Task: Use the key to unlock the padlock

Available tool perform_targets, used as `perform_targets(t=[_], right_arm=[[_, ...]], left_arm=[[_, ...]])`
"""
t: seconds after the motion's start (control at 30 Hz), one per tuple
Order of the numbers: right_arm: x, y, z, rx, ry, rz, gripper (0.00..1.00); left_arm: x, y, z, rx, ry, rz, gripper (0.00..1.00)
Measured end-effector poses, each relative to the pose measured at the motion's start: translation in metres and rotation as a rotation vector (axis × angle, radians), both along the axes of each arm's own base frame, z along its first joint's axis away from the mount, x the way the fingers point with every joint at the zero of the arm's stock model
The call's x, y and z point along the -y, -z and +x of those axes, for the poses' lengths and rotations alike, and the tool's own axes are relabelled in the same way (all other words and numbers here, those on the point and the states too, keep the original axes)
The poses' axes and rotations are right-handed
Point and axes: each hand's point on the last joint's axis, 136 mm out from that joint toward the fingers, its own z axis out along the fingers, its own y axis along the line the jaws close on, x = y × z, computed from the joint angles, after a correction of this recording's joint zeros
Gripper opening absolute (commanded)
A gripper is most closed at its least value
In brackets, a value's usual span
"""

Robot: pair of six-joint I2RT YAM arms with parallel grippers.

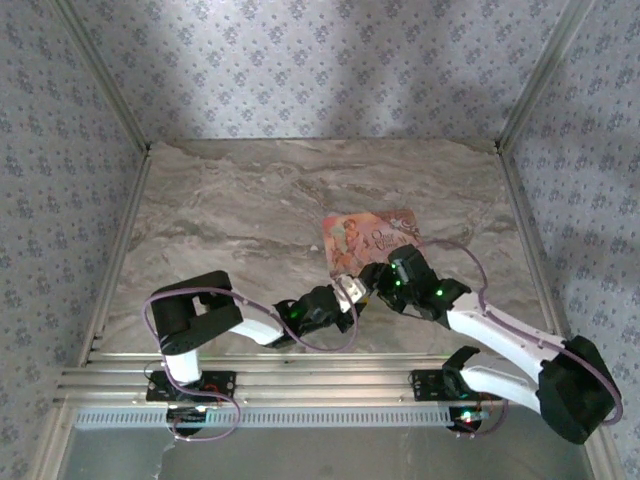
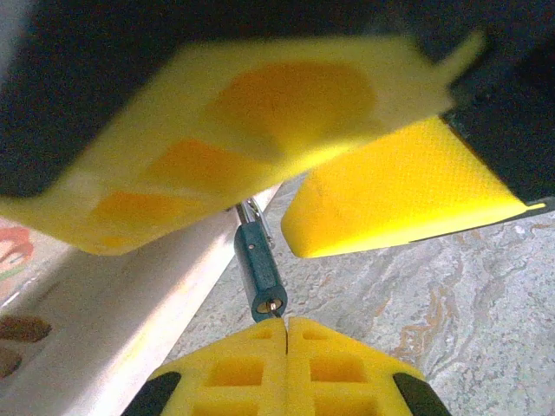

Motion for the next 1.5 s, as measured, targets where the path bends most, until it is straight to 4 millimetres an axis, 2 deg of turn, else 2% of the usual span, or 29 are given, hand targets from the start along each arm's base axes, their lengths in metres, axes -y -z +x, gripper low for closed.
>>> perform_targets(t=[0.13,0.53,0.87,1.03,1.2,1.37,1.5], right_arm=[[0.001,-0.002,-0.001,0.007,0.006,0.013,0.58],[0.003,0.006,-0.003,-0.014,0.022,0.016,0.58],[0.003,0.020,-0.004,-0.054,0.023,-0.016,0.53],[0.004,0.028,-0.005,-0.076,0.023,-0.033,0.59],[0.005,0.021,-0.004,-0.050,0.026,-0.025,0.63],[0.009,0.002,0.004,0.012,0.022,-0.010,0.65],[0.010,-0.002,0.008,0.024,0.024,0.004,0.65]], left_arm=[[-0.001,0.000,0.000,-0.006,-0.003,0.006,0.00],[-0.005,0.006,0.002,-0.059,-0.018,-0.001,0.00],[-0.005,0.006,0.002,-0.066,-0.020,-0.005,0.00],[-0.005,0.006,0.001,-0.087,-0.024,-0.017,0.00],[-0.006,0.005,0.005,-0.153,-0.038,-0.053,0.00],[-0.015,0.004,0.019,-0.265,-0.078,-0.121,0.00],[-0.019,0.002,0.027,-0.375,-0.087,-0.188,0.00]])
